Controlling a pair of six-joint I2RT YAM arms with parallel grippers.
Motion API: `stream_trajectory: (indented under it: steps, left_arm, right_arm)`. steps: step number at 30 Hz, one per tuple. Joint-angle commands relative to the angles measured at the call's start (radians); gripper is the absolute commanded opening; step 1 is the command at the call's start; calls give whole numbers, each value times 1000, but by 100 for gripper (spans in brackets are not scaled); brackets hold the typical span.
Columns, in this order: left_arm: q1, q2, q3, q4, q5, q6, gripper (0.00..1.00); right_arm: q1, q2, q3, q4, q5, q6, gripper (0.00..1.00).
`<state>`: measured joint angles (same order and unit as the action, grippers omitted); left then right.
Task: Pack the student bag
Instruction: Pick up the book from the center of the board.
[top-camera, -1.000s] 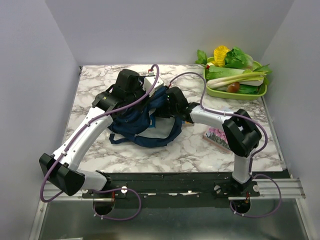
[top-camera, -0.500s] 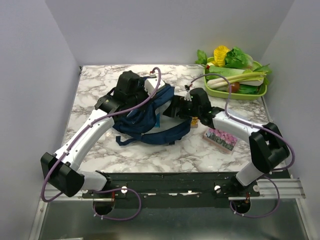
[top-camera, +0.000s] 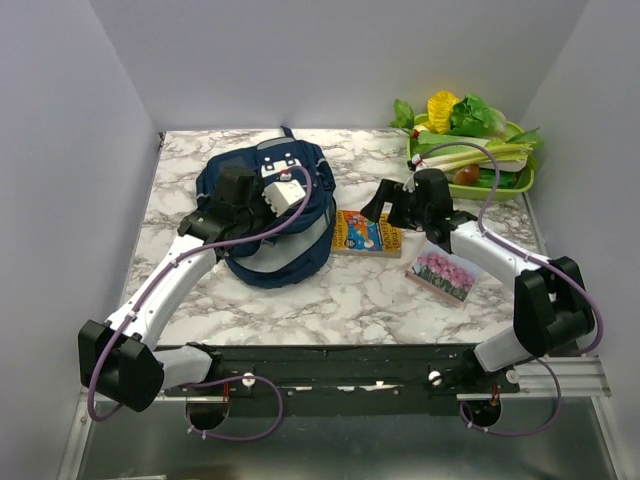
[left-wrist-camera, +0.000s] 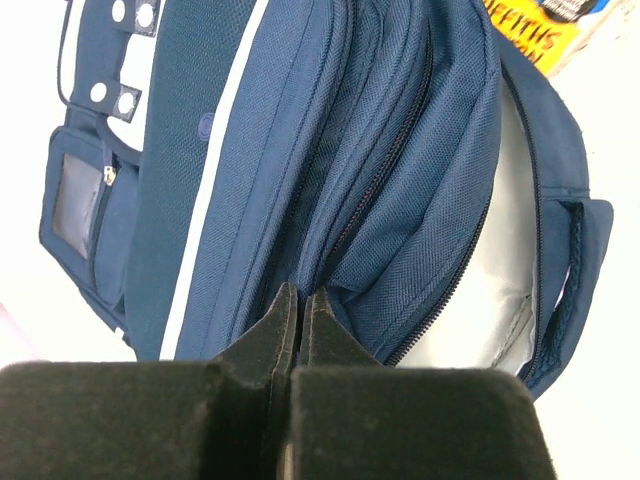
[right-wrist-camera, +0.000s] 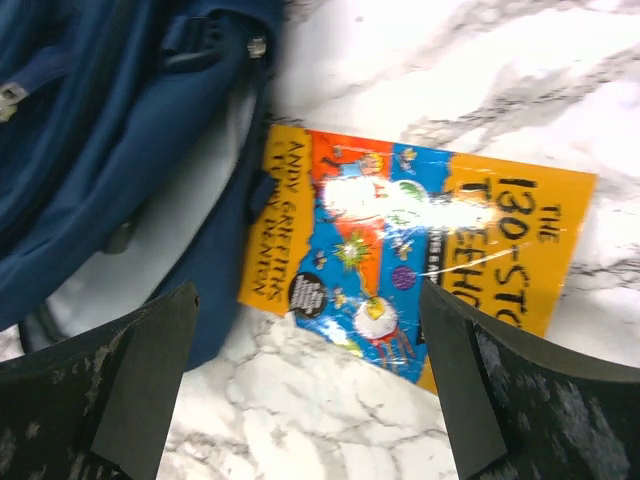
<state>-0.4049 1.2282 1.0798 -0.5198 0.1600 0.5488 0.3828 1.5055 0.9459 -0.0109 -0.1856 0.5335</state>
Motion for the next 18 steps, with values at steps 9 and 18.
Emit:
stream_trajectory:
  steps: [9,18]
  left_arm:
    - [18,-102,-27,21,-68,51,0]
    - [18,-101,-20,-9,-39,-13,0]
  right_arm:
    - [-21,263,241,-155,252,-162,100]
    - [-21,400,337,-176,258,-256,100]
